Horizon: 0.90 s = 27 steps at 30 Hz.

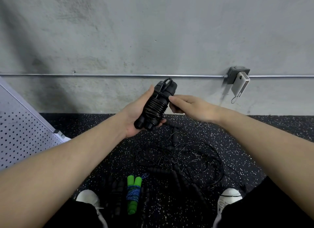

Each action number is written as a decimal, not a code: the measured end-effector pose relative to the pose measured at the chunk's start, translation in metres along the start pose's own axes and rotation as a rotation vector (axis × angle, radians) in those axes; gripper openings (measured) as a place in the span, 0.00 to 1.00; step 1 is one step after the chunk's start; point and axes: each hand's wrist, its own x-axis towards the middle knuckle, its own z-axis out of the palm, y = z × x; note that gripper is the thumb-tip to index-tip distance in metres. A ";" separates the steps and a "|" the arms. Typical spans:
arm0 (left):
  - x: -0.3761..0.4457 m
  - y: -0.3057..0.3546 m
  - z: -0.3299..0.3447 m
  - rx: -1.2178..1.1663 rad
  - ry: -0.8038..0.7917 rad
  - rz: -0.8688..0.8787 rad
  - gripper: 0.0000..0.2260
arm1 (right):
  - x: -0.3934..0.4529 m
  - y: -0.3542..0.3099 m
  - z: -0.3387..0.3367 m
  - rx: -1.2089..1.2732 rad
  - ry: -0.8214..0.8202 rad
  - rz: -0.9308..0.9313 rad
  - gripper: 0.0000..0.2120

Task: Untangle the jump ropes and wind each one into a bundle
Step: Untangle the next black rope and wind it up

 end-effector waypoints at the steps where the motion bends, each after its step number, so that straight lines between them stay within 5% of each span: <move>1: -0.001 0.000 0.000 0.001 -0.010 0.009 0.26 | -0.001 -0.001 -0.003 0.013 0.028 0.010 0.20; 8: -0.004 0.002 0.001 0.107 -0.049 0.026 0.23 | -0.003 0.006 -0.009 0.014 0.120 0.090 0.22; 15: 0.007 -0.006 0.005 0.073 0.196 0.196 0.07 | 0.001 0.016 -0.008 -0.050 0.268 0.224 0.37; 20: 0.009 -0.003 0.011 0.087 0.308 0.389 0.08 | 0.003 0.013 -0.001 0.024 0.334 0.338 0.48; 27: 0.008 -0.002 0.010 0.126 0.352 0.515 0.12 | 0.000 0.005 0.000 0.629 0.258 0.600 0.27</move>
